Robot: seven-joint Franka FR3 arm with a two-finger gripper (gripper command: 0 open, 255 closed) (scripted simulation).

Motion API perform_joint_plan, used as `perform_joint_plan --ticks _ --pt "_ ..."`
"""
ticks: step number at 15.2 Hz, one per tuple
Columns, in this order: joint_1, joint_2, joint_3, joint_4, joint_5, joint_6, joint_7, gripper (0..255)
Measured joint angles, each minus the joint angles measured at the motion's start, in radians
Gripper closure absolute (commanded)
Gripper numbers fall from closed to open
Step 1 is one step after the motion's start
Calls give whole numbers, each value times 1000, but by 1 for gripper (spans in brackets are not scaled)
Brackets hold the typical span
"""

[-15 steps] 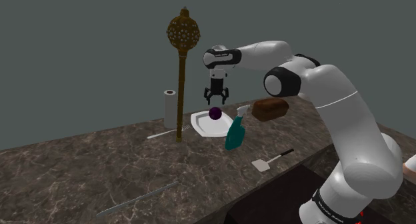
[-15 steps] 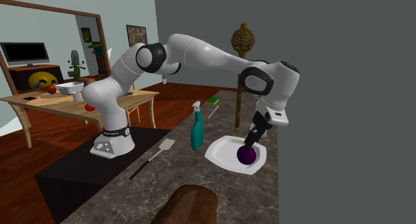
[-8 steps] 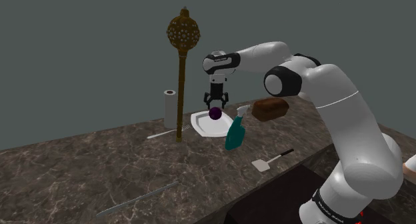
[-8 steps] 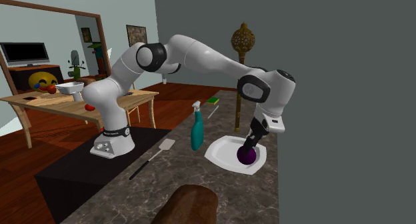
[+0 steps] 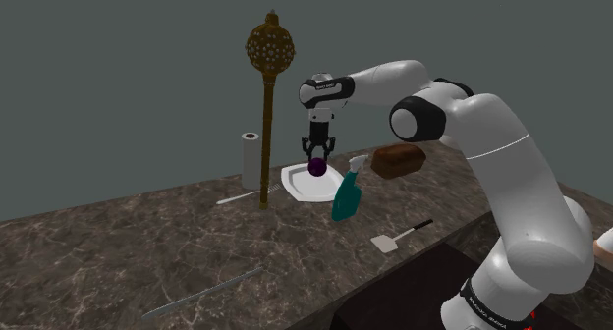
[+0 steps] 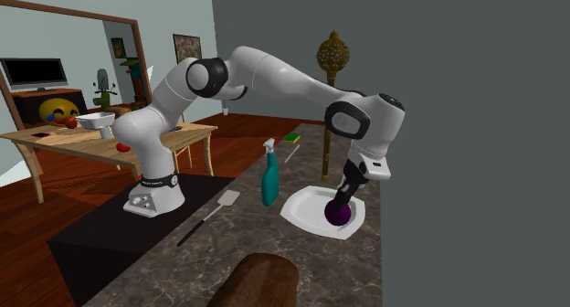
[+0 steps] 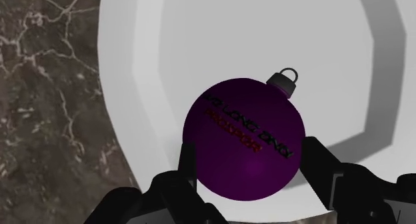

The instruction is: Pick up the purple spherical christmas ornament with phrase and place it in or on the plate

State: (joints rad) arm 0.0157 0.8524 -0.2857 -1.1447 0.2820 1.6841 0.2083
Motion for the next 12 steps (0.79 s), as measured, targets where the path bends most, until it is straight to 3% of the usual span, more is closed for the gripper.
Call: perform_joint_plan --ticks 6,12 --pt "4 -10 -1 -17 -2 10 0 255" --pt "-2 -17 -4 21 -6 -39 6 255"
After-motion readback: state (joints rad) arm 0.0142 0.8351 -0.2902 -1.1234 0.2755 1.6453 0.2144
